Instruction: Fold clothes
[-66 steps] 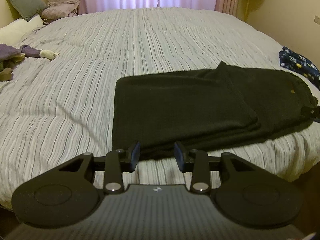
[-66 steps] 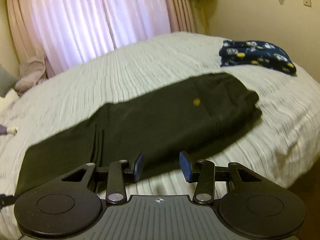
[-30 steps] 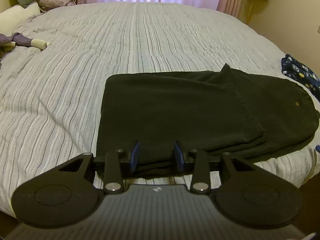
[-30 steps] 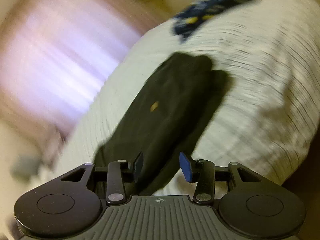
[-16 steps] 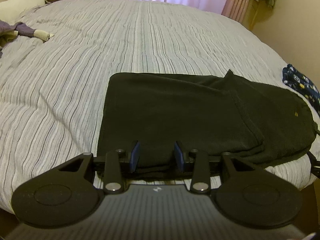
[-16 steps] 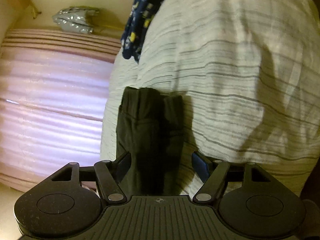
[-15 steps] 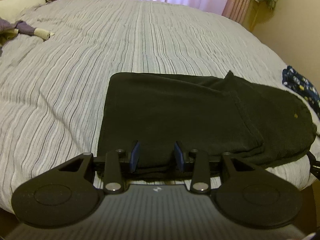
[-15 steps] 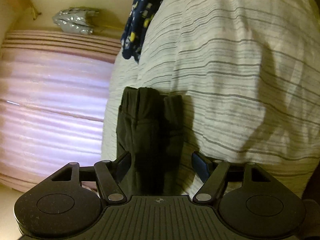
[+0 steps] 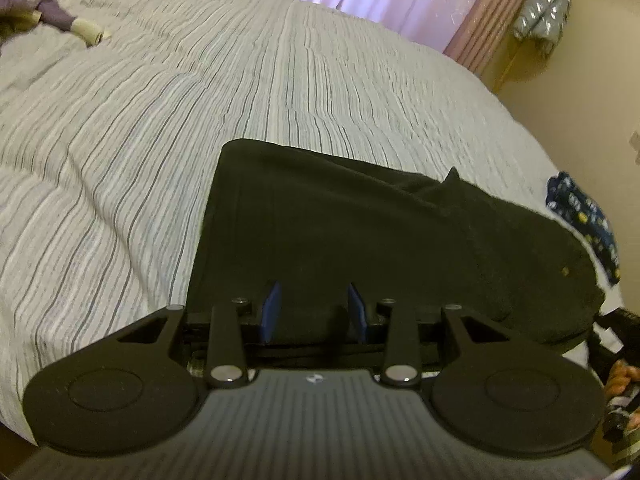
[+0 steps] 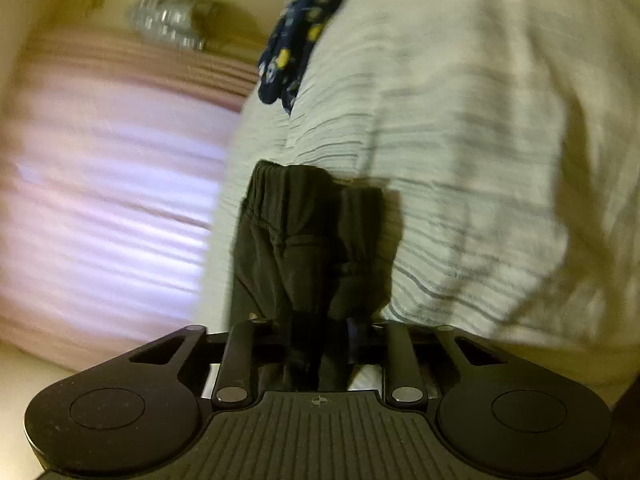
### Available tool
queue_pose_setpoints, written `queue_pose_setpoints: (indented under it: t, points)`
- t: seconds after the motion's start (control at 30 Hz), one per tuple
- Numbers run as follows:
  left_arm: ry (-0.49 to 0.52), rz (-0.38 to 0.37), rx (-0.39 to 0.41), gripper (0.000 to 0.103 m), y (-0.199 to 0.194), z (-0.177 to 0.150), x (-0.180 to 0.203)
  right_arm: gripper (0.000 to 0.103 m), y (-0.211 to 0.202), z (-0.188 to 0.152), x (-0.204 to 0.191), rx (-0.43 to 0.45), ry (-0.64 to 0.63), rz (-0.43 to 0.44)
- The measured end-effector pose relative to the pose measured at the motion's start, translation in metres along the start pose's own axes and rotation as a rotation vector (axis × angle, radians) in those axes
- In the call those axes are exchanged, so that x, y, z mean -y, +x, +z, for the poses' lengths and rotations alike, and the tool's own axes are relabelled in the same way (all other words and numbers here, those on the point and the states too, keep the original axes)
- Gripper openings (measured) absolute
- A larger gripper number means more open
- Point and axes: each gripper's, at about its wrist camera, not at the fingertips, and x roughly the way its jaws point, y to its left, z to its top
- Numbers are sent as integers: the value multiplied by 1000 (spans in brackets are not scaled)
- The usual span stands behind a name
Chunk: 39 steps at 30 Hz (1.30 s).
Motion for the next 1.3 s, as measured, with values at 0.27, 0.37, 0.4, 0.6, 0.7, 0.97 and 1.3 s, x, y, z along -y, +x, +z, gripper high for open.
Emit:
queue_pose_setpoints:
  t: [0.27, 0.37, 0.4, 0.6, 0.7, 0.97, 1.3]
  points:
    - [-116, -21, 38, 32, -21, 4, -39, 15, -10, -79, -159, 230, -840, -214]
    - [-181, -23, 56, 31, -30, 4, -60, 15, -17, -143, -213, 305, -1196, -129]
    - [-204, -22, 61, 31, -32, 3, -68, 15, -18, -169, -227, 315, -1312, -88]
    - [-320, -7, 60, 30, -45, -8, -115, 15, -19, -330, -231, 194, -1855, 225]
    - [-376, -1, 56, 30, -51, -14, -137, 15, -8, -402, -203, 16, -2075, 355]
    - [-421, -45, 44, 30, -50, -21, -158, 15, 17, -423, -195, 26, -2091, 321]
    - [-435, -68, 45, 30, -47, -28, -166, 14, 1, -469, -192, -20, -2133, 396]
